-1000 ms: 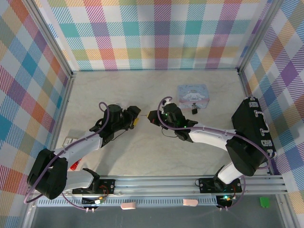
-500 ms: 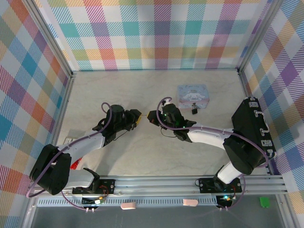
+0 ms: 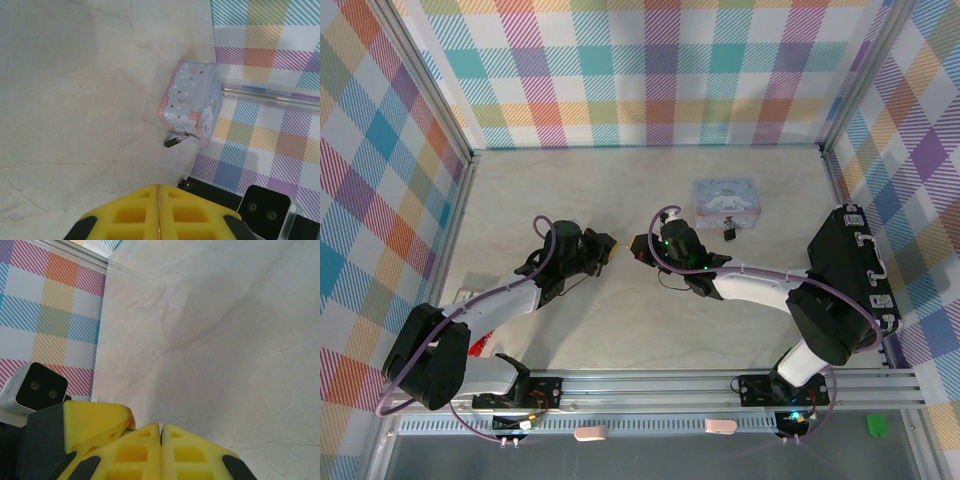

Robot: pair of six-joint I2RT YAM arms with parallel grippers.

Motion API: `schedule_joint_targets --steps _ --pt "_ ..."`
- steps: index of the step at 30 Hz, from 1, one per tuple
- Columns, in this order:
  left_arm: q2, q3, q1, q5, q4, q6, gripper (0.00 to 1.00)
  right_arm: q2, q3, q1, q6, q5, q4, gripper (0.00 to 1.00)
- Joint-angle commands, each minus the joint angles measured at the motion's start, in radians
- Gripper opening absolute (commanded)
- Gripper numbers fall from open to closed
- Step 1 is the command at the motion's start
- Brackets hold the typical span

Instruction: Unlock the padlock with the key

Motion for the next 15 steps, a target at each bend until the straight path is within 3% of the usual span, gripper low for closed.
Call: schedule_joint_targets --steps 1,7,12,15 --pt "-0.001 0.02 -0.011 -0.003 -0.006 -0.005 0.05 0.008 0.024 0.009 0.006 0.009 0.028 0.0" --pt "0.01 0.027 -0.011 -0.001 -0.003 0.002 0.0 0.004 0.029 0.011 0.003 0.005 0.024 0.0" --pt "0.021 0.048 0.025 0.002 -0.004 0.1 0.0 -0.034 0.02 -0.008 -0.046 -0.007 0.008 0.38" --pt "0.034 0.087 0.077 0.042 -0.017 0.244 0.0 -0.057 -0.001 -0.054 -0.076 -0.093 0.035 0.42"
